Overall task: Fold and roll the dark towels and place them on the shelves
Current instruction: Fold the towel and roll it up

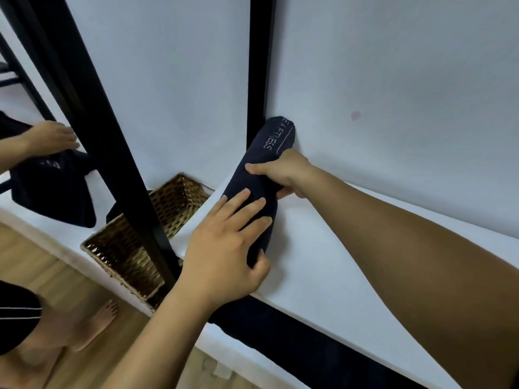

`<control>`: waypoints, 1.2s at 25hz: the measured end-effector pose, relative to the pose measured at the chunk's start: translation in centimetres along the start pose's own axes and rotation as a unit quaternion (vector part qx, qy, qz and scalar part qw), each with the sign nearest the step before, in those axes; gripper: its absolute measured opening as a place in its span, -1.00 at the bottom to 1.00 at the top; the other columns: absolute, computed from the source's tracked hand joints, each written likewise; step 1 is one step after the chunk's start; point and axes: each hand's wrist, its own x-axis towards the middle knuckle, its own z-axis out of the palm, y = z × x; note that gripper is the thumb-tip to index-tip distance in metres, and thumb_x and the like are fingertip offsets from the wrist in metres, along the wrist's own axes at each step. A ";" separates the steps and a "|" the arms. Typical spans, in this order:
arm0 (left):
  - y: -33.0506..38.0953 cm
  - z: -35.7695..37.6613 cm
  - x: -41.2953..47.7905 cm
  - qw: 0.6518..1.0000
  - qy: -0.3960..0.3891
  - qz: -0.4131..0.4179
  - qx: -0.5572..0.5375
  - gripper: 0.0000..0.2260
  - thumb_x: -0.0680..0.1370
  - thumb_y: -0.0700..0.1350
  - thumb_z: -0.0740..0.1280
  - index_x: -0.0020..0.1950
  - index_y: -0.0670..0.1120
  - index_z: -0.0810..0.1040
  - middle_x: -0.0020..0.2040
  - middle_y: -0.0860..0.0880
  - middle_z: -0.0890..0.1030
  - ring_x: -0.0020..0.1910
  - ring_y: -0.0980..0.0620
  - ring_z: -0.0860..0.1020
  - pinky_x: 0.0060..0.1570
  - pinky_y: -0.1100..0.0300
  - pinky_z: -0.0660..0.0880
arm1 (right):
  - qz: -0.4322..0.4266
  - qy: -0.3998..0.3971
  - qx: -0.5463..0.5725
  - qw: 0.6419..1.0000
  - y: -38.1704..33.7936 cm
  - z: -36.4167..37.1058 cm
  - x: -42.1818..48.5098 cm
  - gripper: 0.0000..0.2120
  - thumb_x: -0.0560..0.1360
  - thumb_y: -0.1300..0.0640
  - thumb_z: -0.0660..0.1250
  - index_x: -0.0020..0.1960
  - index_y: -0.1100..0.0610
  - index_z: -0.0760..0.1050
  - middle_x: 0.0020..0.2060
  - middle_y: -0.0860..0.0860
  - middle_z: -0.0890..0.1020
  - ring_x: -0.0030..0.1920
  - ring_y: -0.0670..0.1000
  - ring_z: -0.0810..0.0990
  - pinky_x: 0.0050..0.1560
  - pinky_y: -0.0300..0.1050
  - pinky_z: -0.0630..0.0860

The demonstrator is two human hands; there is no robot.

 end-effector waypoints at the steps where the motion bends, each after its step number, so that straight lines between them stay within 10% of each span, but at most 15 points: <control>1: -1.1 -0.3 0.4 1.000 -0.009 -0.003 0.000 -0.56 0.34 -0.02 0.28 0.19 0.00 0.65 0.36 0.03 0.53 0.46 -0.07 0.36 0.37 -0.10 0.38 | 0.005 0.005 -0.008 1.000 -0.5 0.4 0.6 -0.43 0.29 -0.21 0.55 0.10 0.13 0.51 0.05 0.03 0.64 -0.17 0.09 0.70 -0.11 0.03 0.68; 4: -2.9 -1.4 0.9 0.999 -0.045 0.003 0.001 -0.54 0.34 0.03 0.25 0.21 0.07 0.62 0.39 0.09 0.49 0.49 -0.04 0.32 0.39 -0.04 0.37 | 0.010 0.026 -0.124 0.992 -1.6 0.6 0.7 -0.40 0.37 -0.33 0.41 0.13 0.14 0.47 0.07 0.07 0.60 -0.17 0.10 0.69 -0.11 0.00 0.67; 7: -2.5 -2.2 1.8 0.998 -0.059 -0.011 0.027 -0.62 0.35 0.07 0.25 0.12 0.05 0.63 0.27 0.08 0.55 0.40 -0.06 0.42 0.27 -0.01 0.46 | -0.120 0.158 -0.376 0.905 -1.6 0.4 2.1 -0.25 0.48 -0.40 0.15 0.47 0.10 0.28 0.39 0.13 0.41 0.31 0.14 0.45 0.18 0.07 0.47; 9: -2.0 -2.6 3.3 0.993 -0.083 -0.039 0.069 -0.70 0.38 0.03 0.27 0.06 -0.02 0.56 0.16 0.01 0.51 0.25 -0.14 0.47 0.06 0.05 0.49 | -0.213 0.107 -0.374 0.896 -1.3 0.6 3.6 -0.36 0.59 -0.28 0.06 0.56 0.02 0.14 0.56 0.12 0.14 0.56 0.14 0.06 0.47 0.13 0.19; 11: -1.5 -2.3 4.6 0.978 -0.157 -0.065 0.122 -0.62 0.46 -0.02 0.25 0.26 -0.05 0.36 0.33 -0.10 0.31 0.39 -0.25 0.29 0.24 -0.06 0.37 | -0.255 0.040 -0.342 0.904 0.0 0.6 5.1 -0.49 0.65 -0.17 0.01 0.56 -0.02 0.19 0.59 0.13 0.03 0.58 0.14 -0.12 0.55 0.14 -0.06; 15: -2.8 -1.5 4.9 0.943 -0.255 -0.039 0.208 -0.32 0.56 0.06 0.10 0.57 0.00 -0.20 0.57 -0.11 -0.32 0.55 -0.24 -0.23 0.47 -0.27 -0.04 | -0.312 0.068 -0.269 0.909 2.2 0.5 6.3 -0.47 0.61 -0.15 -0.03 0.51 0.01 0.30 0.59 0.11 0.05 0.59 0.12 -0.11 0.55 0.10 -0.07; 21: -2.0 -1.2 7.9 0.955 -0.198 -0.032 0.220 -0.44 0.57 0.09 0.15 0.50 -0.10 0.09 0.52 -0.14 0.09 0.36 -0.27 0.27 0.13 -0.06 0.42 | -0.288 0.054 -0.301 0.907 1.8 0.7 5.8 -0.40 0.59 -0.19 -0.05 0.55 0.05 0.21 0.59 0.10 0.05 0.59 0.10 -0.08 0.55 0.09 -0.03; 25: -3.1 1.1 10.4 0.946 -0.232 -0.093 0.207 -0.32 0.64 0.13 0.07 0.59 -0.14 -0.19 0.59 -0.20 -0.17 0.52 -0.32 0.03 0.45 -0.14 0.14 | -0.264 0.009 -0.439 0.859 -0.8 -2.3 6.9 -0.47 0.66 -0.16 -0.06 0.56 0.04 0.21 0.57 0.05 0.17 0.57 0.06 0.06 0.53 0.05 0.04; 30: -3.4 3.0 11.3 0.933 -0.252 -0.137 0.218 -0.19 0.58 0.04 0.21 0.57 -0.14 -0.31 0.56 -0.22 -0.30 0.52 -0.41 -0.05 0.47 -0.24 0.07 | -0.273 0.047 -0.379 0.883 2.0 0.0 7.9 -0.48 0.69 -0.07 -0.13 0.61 0.06 0.00 0.60 0.04 -0.04 0.59 0.03 -0.15 0.55 0.12 -0.18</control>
